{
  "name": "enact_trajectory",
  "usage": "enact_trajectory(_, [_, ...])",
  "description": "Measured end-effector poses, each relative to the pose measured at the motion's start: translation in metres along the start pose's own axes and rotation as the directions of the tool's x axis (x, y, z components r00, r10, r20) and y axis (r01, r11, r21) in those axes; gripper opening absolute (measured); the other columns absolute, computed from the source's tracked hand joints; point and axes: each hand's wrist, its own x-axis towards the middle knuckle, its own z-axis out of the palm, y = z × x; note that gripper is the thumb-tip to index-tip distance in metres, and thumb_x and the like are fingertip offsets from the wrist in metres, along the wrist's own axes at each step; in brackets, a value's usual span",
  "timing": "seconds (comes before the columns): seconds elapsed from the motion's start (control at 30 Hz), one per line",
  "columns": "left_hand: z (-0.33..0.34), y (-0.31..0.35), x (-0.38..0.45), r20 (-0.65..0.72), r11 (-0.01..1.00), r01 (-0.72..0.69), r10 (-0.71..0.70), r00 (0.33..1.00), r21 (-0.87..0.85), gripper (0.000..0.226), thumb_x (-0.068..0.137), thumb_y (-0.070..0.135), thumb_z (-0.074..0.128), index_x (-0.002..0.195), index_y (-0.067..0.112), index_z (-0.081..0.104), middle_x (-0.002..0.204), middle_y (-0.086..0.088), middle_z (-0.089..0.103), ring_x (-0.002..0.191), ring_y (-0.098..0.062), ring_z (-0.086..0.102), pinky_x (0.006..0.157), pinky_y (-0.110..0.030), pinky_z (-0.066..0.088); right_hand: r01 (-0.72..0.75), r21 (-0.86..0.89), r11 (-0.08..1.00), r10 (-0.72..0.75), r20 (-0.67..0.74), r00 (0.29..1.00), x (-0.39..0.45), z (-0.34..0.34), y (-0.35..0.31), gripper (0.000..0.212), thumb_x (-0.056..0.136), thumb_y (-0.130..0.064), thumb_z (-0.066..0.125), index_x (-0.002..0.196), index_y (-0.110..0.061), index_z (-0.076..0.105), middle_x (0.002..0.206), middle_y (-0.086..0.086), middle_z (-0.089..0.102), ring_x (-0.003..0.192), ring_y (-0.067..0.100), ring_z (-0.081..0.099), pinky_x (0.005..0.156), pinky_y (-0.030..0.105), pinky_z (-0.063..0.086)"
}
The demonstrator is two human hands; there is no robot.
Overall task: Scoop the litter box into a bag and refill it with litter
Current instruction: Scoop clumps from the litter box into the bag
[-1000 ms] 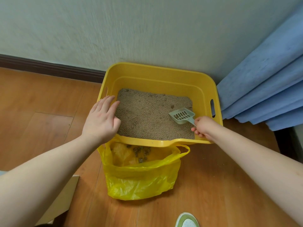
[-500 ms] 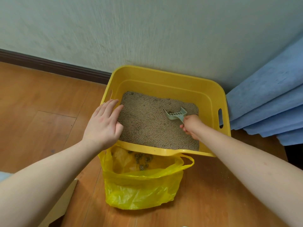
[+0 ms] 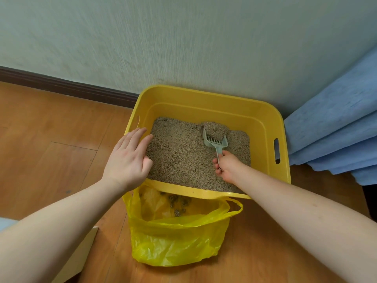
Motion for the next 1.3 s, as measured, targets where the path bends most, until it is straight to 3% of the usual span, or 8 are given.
enact_trajectory(0.2, [-0.001, 0.001, -0.001, -0.004, 1.0, 0.001, -0.001, 1.0, -0.003, 0.063, 0.083, 0.032, 0.029, 0.138, 0.008, 0.048, 0.149, -0.014, 0.041, 0.14, -0.03, 0.033, 0.116, -0.046, 0.025, 0.009, -0.053, 0.999, -0.01, -0.024, 1.0, -0.009, -0.006, -0.004, 0.042, 0.1, -0.01, 0.027, 0.137, -0.023, 0.042, 0.076, 0.002, 0.053, 0.052, 0.009, 0.04, 0.036, 0.016, 0.03])
enact_trajectory(0.33, [-0.002, 0.002, -0.001, -0.003, 1.0, 0.005, -0.005, 1.0, 0.006, 0.063, 0.083, 0.032, 0.029, 0.138, 0.008, 0.049, 0.149, -0.014, 0.041, 0.14, -0.03, 0.033, 0.117, -0.045, 0.023, 0.08, -0.203, 0.976, -0.08, 0.01, 0.997, -0.022, -0.014, -0.006, 0.04, 0.1, -0.007, 0.03, 0.134, -0.023, 0.044, 0.083, 0.003, 0.057, 0.057, 0.01, 0.041, 0.04, 0.02, 0.031])
enact_trajectory(0.57, [-0.003, 0.001, -0.003, 0.001, 1.0, 0.007, -0.007, 1.0, 0.02, 0.063, 0.083, 0.033, 0.03, 0.138, 0.008, 0.049, 0.148, -0.013, 0.042, 0.14, -0.029, 0.033, 0.117, -0.043, 0.02, 0.346, -0.486, 0.802, -0.289, 0.191, 0.938, -0.05, -0.036, -0.008, 0.026, 0.103, -0.018, 0.038, 0.126, -0.023, 0.048, 0.088, 0.001, 0.064, 0.063, 0.011, 0.045, 0.048, 0.022, 0.036])
enact_trajectory(0.73, [-0.004, 0.001, -0.003, 0.004, 1.0, 0.007, -0.007, 1.0, 0.013, 0.064, 0.084, 0.034, 0.028, 0.139, 0.008, 0.048, 0.149, -0.013, 0.041, 0.141, -0.029, 0.032, 0.118, -0.044, 0.02, 0.43, -0.572, 0.698, -0.351, 0.25, 0.902, -0.057, -0.044, 0.002, 0.024, 0.103, -0.02, 0.037, 0.121, -0.026, 0.052, 0.084, -0.001, 0.064, 0.064, 0.012, 0.047, 0.054, 0.026, 0.035])
enact_trajectory(1.03, [-0.001, 0.0, -0.003, 0.004, 0.999, 0.001, -0.001, 1.0, 0.047, 0.064, 0.086, 0.035, 0.028, 0.142, 0.01, 0.044, 0.152, -0.012, 0.037, 0.143, -0.027, 0.028, 0.119, -0.041, 0.014, 0.53, -0.655, 0.539, -0.329, 0.416, 0.848, -0.07, -0.059, -0.004, 0.027, 0.103, -0.017, 0.036, 0.116, -0.031, 0.055, 0.079, -0.006, 0.062, 0.065, 0.011, 0.048, 0.058, 0.023, 0.035])
enact_trajectory(1.3, [-0.001, 0.001, -0.004, 0.003, 0.999, 0.001, -0.001, 1.0, 0.046, 0.065, 0.085, 0.036, 0.025, 0.14, 0.008, 0.047, 0.15, -0.013, 0.04, 0.142, -0.028, 0.03, 0.118, -0.042, 0.016, 0.556, -0.716, 0.422, -0.312, 0.461, 0.83, -0.08, -0.074, -0.01, 0.028, 0.102, -0.019, 0.039, 0.123, -0.027, 0.057, 0.079, -0.008, 0.065, 0.066, 0.01, 0.051, 0.062, 0.025, 0.041])
